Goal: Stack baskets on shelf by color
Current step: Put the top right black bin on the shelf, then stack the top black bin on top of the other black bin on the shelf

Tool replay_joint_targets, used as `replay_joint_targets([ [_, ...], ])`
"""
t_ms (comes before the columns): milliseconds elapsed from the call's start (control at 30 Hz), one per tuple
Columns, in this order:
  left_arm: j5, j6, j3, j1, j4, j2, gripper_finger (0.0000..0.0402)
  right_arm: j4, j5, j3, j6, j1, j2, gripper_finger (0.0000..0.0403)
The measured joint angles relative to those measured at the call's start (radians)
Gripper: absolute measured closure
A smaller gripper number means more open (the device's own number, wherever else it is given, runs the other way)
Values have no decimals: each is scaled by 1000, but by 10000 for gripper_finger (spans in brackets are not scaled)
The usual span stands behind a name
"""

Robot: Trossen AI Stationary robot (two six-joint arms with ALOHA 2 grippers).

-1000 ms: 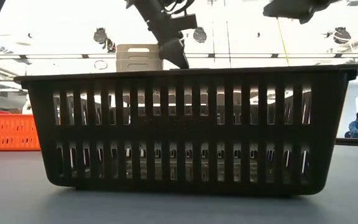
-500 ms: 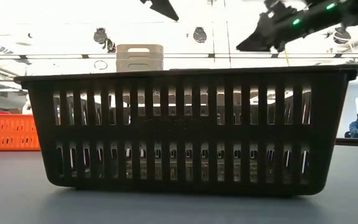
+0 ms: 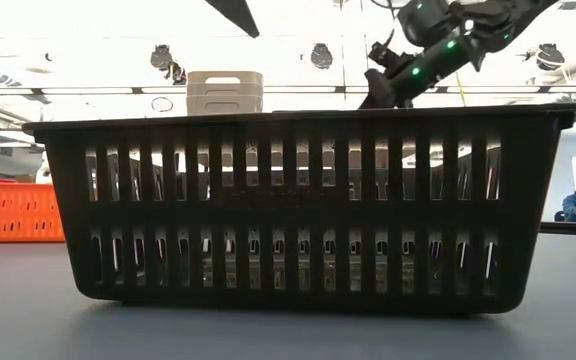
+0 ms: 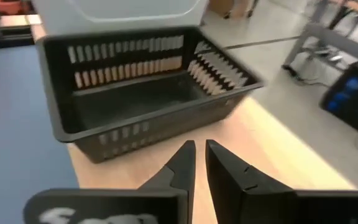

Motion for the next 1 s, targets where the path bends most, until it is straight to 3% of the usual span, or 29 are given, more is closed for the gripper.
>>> replay_joint_targets([
  [200,-1,-51,0,-29,-20,9,240,122,-13,0,3,0,104,374],
  [667,-5,-48,0,-8,-40,10,240,313,-67,0,16,-1,176,374],
  [1000,-5,-48,0,-3,-39,10,240,322,-64,0,5,-49,175,374],
])
